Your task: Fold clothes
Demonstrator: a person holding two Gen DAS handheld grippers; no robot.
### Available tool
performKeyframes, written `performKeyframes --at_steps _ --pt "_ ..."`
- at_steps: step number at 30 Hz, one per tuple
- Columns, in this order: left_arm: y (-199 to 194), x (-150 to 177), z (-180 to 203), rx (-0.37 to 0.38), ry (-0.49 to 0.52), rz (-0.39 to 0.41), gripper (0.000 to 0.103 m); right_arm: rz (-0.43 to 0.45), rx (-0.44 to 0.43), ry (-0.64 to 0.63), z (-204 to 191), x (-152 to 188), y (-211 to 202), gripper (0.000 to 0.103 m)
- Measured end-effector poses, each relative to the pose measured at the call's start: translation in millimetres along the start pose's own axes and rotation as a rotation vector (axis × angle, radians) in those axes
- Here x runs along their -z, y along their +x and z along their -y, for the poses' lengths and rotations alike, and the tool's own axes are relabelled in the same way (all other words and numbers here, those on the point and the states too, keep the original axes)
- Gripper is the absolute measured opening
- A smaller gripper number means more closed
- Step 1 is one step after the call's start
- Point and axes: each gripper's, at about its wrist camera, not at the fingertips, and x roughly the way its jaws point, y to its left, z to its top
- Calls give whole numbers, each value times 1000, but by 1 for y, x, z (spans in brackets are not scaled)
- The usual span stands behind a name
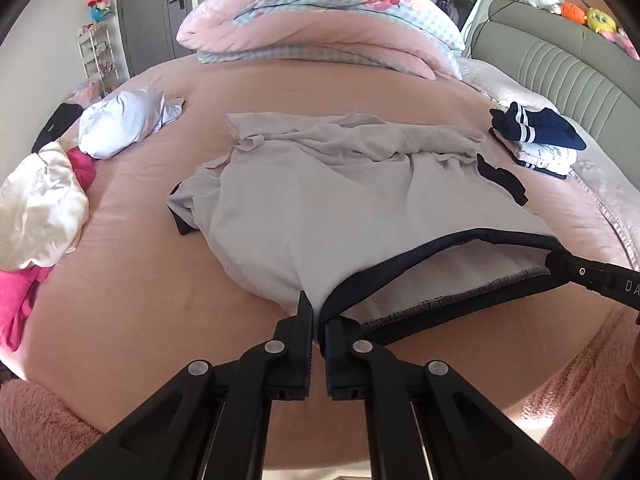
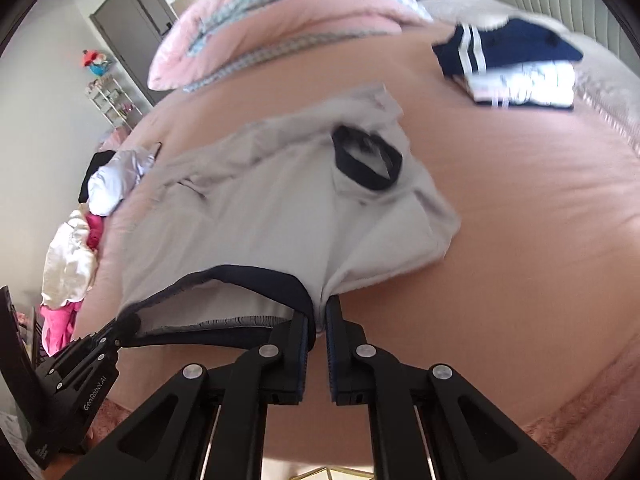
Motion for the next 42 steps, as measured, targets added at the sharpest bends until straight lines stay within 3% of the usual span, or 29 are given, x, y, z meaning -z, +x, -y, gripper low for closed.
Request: performKeyframes --at_steps 3,5,8,11,15,18,22,25,29,33,37,40,42 --pt "8 8 -7 20 -15 -66 4 -55 40 -48 -4 10 4 6" --pt "20 17 -8 17 -9 -126 4 -159 79 -74 -2 28 23 8" --pt "27 25 -9 20 -2 -157 5 -193 22 -16 13 42 25 15" --pt "25 22 -12 44 -28 -140 5 -152 0 -34 14 37 5 26" --pt "22 20 -13 68 -58 -126 5 -37 27 -137 -1 32 -19 30" --pt "13 20 -8 76 -45 -87 5 -40 17 -198 -17 30 -13 31" --pt "-10 12 -16 199 -124 37 9 -127 95 -200 -31 29 14 30" --pt "-19 6 -20 201 -127 78 10 -59 58 -124 -31 18 5 30" --pt "-16 3 -25 252 -156 60 10 -34 79 -84 -23 10 6 31" --pt "-25 1 -27 270 -161 85 10 -164 105 -79 -7 23 27 31" --pt "-27 -1 -34 300 -191 91 10 -194 111 -146 -2 40 22 31" --pt "-11 -5 -33 261 -206 42 10 -220 78 -128 3 39 13 31" --pt "8 -4 -26 210 -164 2 10 -172 25 -89 7 33 3 31"
